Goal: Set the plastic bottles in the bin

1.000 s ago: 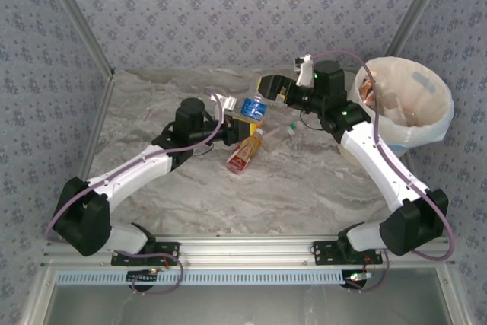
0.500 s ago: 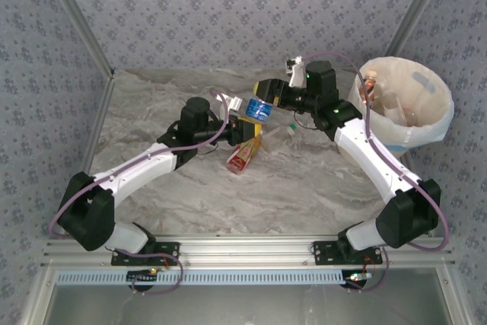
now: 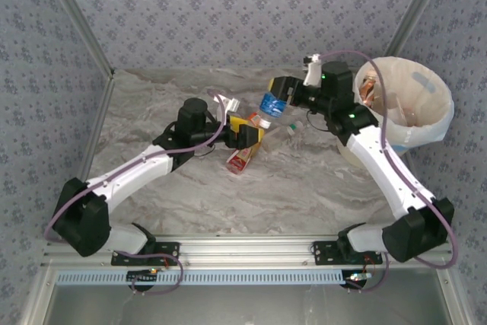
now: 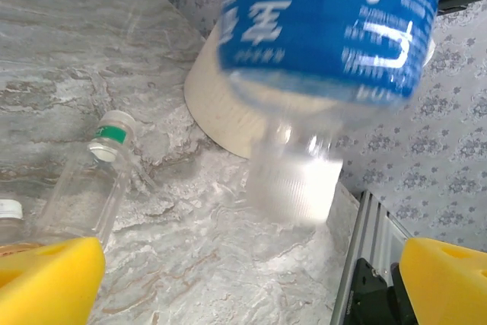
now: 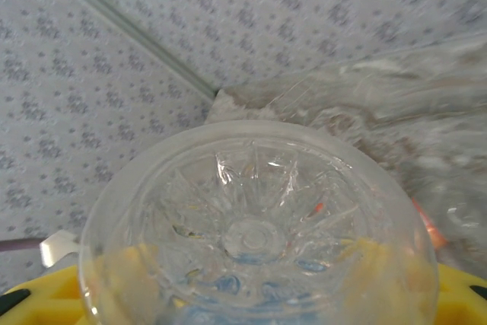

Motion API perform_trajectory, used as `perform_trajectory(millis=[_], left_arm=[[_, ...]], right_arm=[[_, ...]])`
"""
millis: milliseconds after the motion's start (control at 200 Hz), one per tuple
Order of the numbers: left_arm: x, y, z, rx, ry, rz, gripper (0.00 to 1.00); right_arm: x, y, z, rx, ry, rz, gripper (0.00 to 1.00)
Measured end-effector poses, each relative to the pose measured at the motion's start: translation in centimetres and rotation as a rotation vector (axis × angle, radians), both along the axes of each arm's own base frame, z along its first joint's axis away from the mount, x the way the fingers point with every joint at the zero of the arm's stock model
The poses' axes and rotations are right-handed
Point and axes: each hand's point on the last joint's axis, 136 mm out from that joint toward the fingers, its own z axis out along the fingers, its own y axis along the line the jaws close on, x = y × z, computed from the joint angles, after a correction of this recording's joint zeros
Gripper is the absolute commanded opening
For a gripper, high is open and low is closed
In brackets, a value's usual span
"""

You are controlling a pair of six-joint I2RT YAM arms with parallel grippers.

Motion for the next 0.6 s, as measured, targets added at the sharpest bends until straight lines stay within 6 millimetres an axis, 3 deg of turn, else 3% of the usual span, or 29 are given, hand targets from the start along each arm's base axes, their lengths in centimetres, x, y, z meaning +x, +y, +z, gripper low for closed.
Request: perform_trajectory(millis=[290, 605], left_arm=[[1.7, 4.3, -0.4, 0.08, -0.058, 0.266, 0.99], [3.9, 11.5, -2.9, 0.202, -0.056, 0.668, 1.0]], right_arm=[[-2.1, -10.4, 3.7, -0.058, -0.083, -0.261, 0.57], [-4.9, -21.4, 7.5, -0.153, -0.154, -0.588, 0.57]])
